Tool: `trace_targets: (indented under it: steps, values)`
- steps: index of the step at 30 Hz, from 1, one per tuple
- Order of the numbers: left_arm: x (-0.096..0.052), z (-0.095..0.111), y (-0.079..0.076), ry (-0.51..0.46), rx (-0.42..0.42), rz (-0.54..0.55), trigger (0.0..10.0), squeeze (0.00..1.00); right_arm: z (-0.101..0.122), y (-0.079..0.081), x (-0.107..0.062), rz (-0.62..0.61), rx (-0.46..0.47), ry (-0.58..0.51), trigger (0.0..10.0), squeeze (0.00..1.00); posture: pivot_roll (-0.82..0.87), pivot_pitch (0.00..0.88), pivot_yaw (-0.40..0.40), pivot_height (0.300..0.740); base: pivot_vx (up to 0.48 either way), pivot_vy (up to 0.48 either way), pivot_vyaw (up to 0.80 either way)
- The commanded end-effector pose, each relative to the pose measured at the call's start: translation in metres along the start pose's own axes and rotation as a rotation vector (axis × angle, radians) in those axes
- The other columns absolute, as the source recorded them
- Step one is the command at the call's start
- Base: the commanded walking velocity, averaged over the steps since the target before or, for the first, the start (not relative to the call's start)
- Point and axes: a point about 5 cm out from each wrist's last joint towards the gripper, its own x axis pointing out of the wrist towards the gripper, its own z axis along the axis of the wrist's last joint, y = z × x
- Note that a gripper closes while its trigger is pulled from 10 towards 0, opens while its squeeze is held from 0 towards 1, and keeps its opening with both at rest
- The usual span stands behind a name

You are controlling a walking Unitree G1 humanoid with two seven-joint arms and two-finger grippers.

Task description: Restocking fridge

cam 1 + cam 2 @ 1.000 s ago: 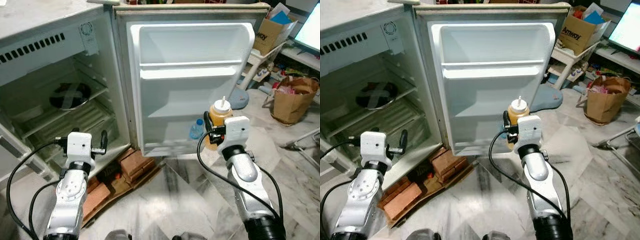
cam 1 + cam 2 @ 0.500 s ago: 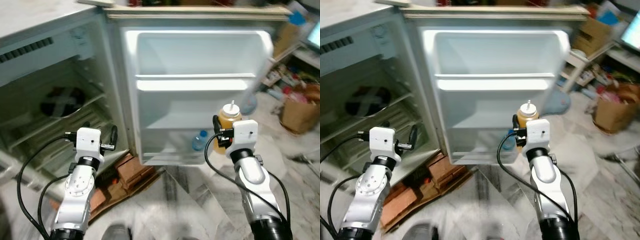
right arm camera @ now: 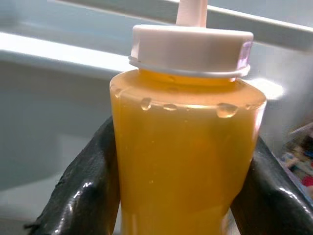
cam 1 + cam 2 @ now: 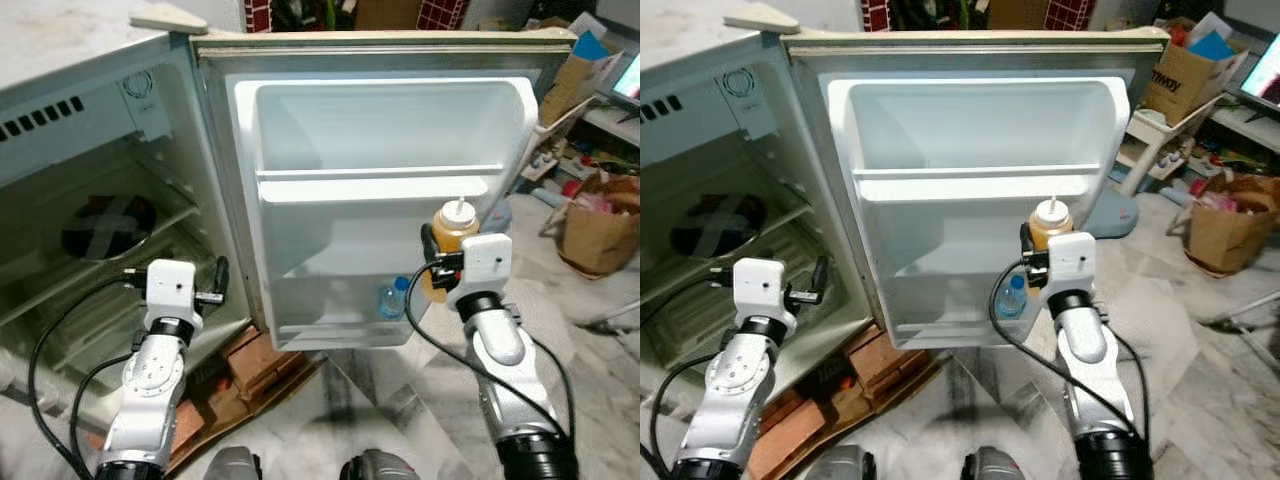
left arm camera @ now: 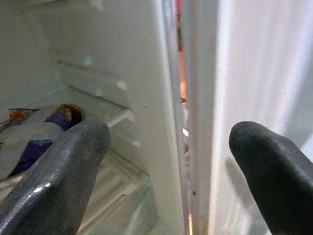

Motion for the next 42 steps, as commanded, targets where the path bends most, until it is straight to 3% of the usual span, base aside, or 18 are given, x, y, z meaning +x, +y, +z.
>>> trace_targets:
  steps: [1, 12, 35, 42]
  values:
    - [-0.001, -0.001, 0.003, 0.003, 0.003, 0.004, 10.0, 0.00, 0.004, 0.001, 0.002, 0.010, -0.005, -0.014, 10.0, 0.00, 0.06, 0.095, -0.043, 0.740, 0.300, 0.375, 0.00]
    - [-0.001, -0.001, -0.002, 0.002, 0.008, -0.015, 10.0, 0.00, 0.004, 0.001, 0.002, 0.008, -0.004, -0.016, 10.0, 0.00, 0.06, 0.096, -0.041, 0.740, 0.334, 0.126, 0.00]
    - [-0.003, 0.001, -0.004, -0.003, 0.022, -0.021, 10.0, 0.00, 0.000, 0.000, -0.001, -0.009, 0.005, 0.000, 10.0, 0.00, 0.06, 0.115, -0.039, 0.740, 0.069, -0.077, 0.00]
    - [-0.016, -0.006, 0.002, 0.026, 0.030, -0.011, 10.0, 0.00, -0.008, 0.000, -0.008, -0.011, 0.011, 0.033, 10.0, 0.00, 0.07, 0.131, -0.034, 0.740, 0.000, 0.000, 0.00]
